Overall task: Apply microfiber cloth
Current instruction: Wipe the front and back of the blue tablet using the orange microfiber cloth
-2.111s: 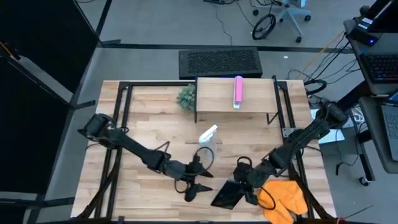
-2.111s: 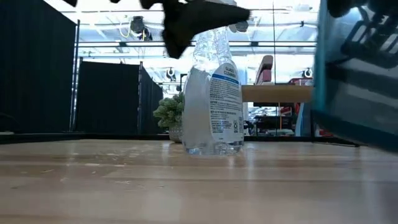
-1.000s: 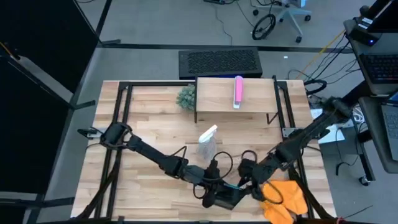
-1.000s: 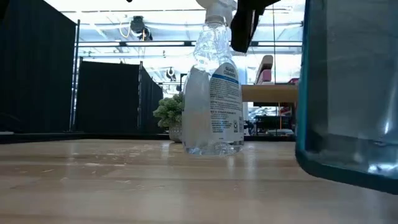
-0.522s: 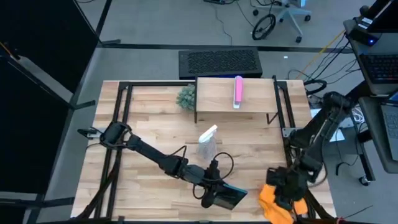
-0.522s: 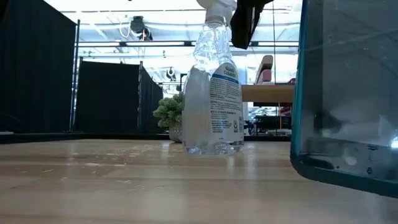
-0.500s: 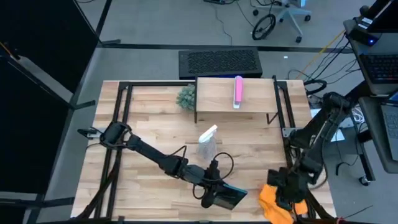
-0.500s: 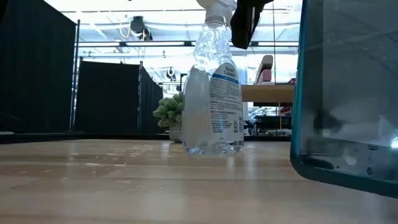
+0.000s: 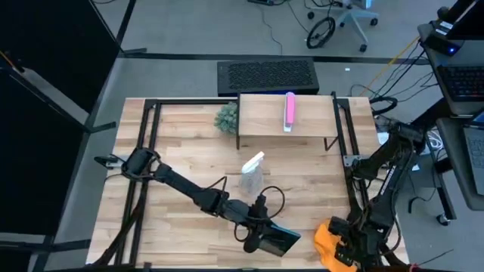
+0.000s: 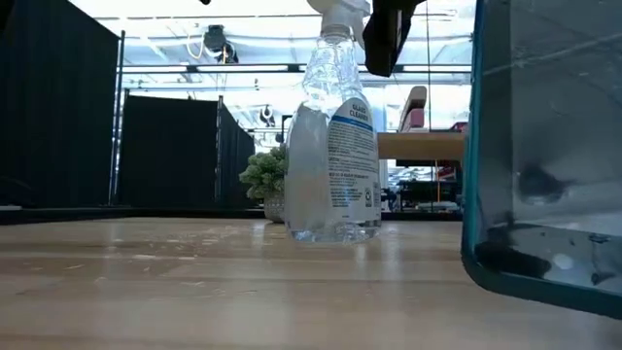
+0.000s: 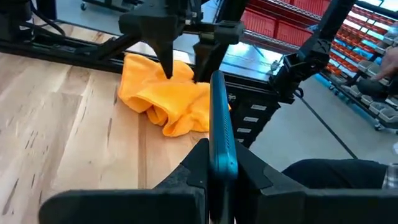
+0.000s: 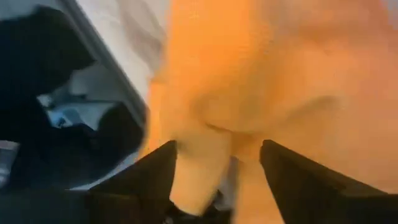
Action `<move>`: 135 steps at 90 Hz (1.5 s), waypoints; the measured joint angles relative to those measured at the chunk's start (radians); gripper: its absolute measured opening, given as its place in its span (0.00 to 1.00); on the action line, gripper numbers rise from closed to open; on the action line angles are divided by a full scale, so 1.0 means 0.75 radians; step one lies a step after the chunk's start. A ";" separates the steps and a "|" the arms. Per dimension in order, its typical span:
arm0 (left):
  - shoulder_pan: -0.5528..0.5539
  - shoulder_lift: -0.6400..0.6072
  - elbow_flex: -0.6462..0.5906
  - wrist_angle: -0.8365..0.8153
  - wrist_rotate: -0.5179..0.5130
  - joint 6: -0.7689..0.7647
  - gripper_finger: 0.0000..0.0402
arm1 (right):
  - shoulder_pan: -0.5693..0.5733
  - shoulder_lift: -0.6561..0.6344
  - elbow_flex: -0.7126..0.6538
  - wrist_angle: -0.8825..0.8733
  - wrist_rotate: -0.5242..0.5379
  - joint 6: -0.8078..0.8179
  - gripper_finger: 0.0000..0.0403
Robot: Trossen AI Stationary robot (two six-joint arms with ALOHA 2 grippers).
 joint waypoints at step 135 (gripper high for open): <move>0.084 0.003 -0.006 0.045 -0.282 -0.041 0.03 | -0.395 0.557 0.333 0.102 1.281 -1.448 0.00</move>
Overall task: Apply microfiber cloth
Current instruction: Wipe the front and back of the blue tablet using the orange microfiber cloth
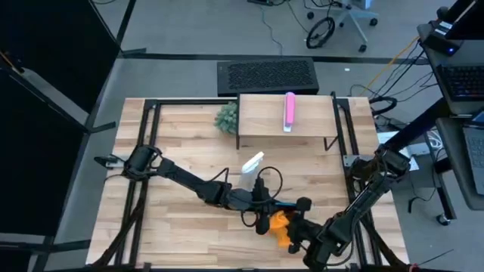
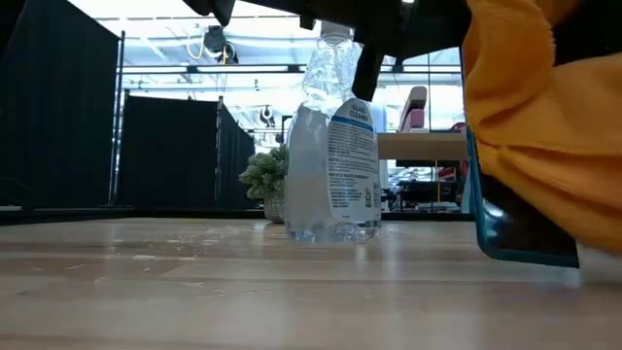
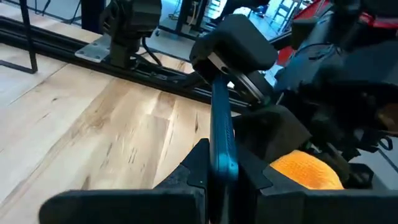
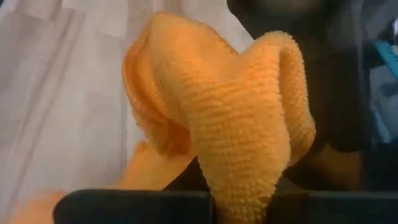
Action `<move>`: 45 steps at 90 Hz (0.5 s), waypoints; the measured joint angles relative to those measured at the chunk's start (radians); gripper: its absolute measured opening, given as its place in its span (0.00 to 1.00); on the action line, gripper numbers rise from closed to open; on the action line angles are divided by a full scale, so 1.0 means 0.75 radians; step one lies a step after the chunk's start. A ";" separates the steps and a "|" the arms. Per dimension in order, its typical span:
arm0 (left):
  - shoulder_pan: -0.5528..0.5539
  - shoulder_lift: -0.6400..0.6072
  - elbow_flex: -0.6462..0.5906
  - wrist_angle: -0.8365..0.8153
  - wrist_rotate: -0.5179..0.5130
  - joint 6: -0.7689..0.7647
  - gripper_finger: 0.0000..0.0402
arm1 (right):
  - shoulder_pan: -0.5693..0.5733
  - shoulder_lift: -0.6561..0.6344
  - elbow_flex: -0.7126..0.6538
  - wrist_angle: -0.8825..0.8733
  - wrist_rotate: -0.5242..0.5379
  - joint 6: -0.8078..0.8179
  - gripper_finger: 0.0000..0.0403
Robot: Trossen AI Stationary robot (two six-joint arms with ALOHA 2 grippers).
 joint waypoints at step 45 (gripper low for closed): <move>-0.003 0.000 0.001 -0.008 0.032 -0.041 0.03 | 0.078 0.106 0.036 0.112 0.089 0.003 0.00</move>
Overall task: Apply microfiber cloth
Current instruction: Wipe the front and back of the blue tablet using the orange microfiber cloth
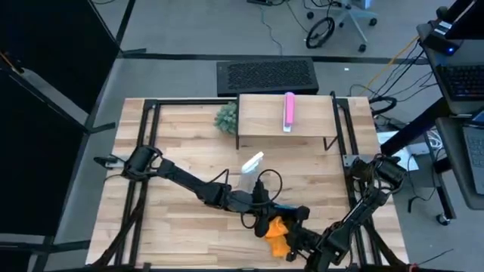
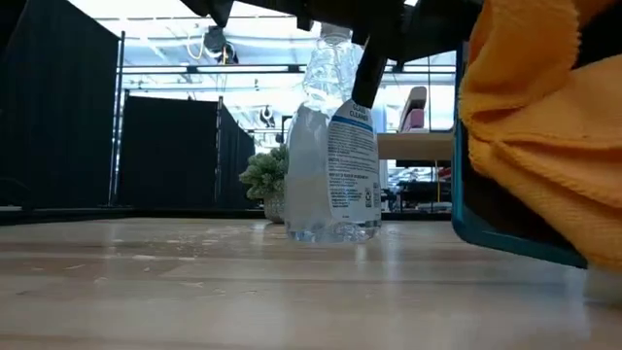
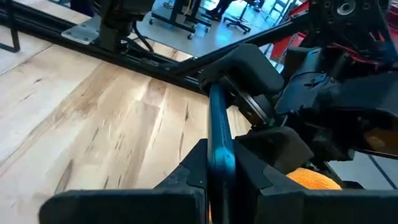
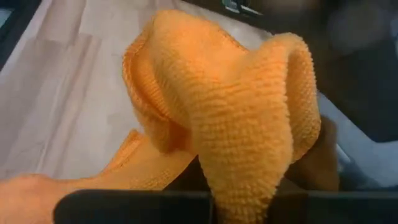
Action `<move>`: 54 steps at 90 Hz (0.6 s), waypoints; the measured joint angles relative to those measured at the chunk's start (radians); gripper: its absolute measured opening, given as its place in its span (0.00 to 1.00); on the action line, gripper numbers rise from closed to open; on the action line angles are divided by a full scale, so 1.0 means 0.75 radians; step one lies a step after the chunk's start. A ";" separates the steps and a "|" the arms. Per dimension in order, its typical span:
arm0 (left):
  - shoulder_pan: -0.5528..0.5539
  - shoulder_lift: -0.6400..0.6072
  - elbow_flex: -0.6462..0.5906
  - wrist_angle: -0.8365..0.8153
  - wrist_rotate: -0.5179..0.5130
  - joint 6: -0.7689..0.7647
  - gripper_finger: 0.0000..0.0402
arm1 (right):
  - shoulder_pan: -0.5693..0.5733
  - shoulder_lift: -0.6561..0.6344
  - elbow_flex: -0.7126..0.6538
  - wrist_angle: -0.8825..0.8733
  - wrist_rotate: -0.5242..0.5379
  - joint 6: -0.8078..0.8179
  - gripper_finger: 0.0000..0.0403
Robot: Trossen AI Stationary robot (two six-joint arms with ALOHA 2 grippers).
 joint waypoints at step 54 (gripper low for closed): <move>0.004 -0.002 0.004 0.020 -0.056 0.006 0.03 | -0.060 -0.151 0.206 -0.440 0.017 -0.155 0.00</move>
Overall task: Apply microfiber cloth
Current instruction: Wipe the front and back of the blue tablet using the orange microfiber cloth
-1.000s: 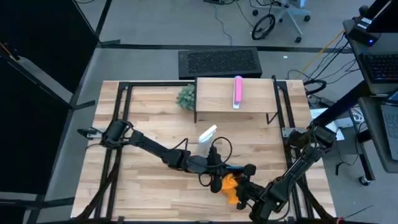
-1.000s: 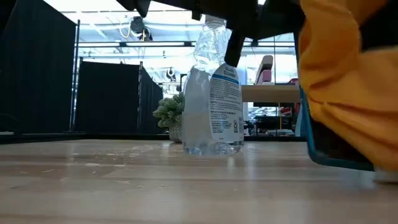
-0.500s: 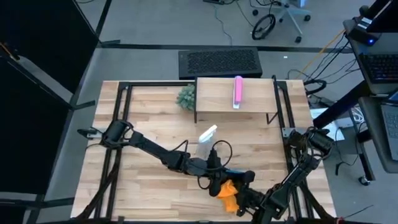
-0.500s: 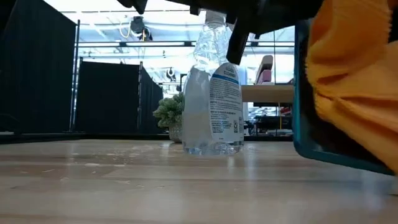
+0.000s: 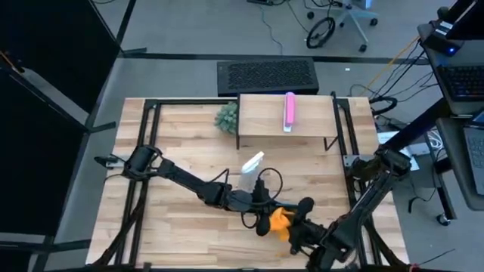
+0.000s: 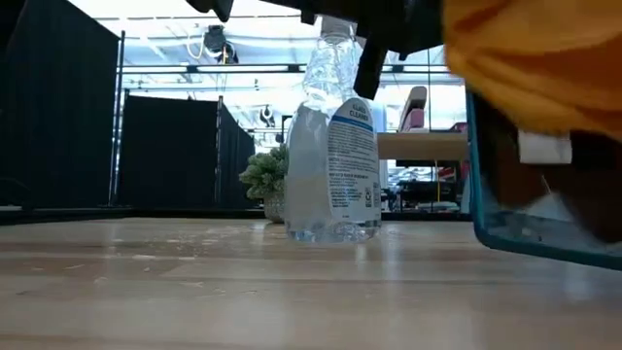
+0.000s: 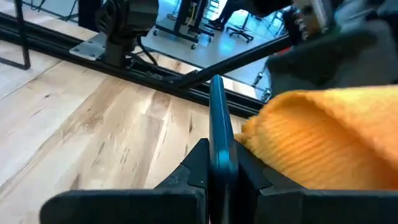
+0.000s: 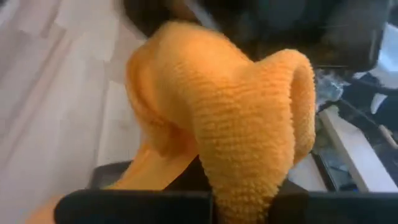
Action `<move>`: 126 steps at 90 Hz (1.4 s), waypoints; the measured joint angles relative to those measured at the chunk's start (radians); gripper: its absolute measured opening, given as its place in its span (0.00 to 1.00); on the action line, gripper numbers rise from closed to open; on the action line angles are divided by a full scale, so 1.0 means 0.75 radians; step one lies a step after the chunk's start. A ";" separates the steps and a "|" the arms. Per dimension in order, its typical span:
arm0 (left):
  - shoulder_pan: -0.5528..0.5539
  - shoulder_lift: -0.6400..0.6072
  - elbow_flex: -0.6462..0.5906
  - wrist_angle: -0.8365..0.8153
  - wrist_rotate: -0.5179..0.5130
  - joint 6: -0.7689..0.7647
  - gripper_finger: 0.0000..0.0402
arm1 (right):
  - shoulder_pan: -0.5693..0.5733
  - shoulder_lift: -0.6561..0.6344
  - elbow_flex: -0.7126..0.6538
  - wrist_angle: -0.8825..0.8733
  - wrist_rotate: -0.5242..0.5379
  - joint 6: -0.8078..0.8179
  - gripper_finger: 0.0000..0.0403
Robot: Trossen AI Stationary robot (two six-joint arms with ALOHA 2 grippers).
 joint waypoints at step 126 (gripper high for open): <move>0.002 0.004 0.004 0.065 0.097 -0.064 0.03 | 0.061 0.010 0.158 -0.576 -0.240 0.327 0.00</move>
